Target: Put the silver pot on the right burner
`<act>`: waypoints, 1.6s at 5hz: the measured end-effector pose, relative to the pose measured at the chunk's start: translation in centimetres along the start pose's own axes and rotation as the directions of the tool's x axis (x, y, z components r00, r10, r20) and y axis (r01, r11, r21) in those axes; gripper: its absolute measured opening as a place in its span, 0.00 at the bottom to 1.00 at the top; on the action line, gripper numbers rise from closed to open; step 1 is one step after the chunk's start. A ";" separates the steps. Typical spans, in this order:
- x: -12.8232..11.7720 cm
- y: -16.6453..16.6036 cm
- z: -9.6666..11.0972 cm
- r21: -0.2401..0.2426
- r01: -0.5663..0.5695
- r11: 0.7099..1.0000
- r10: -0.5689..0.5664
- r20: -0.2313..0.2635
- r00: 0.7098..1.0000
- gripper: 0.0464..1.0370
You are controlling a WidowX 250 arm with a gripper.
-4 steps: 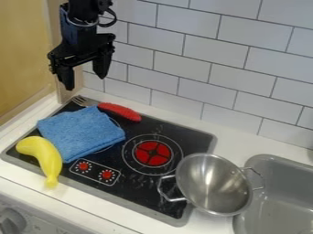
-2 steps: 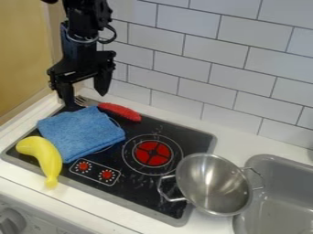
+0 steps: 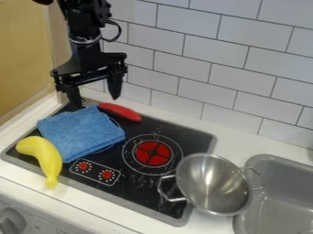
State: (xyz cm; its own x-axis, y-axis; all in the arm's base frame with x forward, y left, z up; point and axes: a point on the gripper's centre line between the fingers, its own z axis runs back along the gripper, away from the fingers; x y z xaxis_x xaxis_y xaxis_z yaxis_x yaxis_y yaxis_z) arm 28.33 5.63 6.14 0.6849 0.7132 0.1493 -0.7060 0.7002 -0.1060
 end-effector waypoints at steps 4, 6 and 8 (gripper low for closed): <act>-6.8 -2.3 0.0 -0.198 0.318 0.927 -0.345 -0.122 0.931 0.96; -9.6 -4.4 -0.5 -0.242 0.411 0.879 -0.450 -0.135 0.883 0.96; -11.9 -5.9 -2.2 -0.282 0.467 0.838 -0.523 -0.173 0.835 0.96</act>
State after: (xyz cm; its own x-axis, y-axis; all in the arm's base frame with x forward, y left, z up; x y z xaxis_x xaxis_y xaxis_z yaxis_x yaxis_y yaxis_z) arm 24.73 -6.96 2.84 0.9720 0.2346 0.0104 -0.2210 0.9290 -0.2968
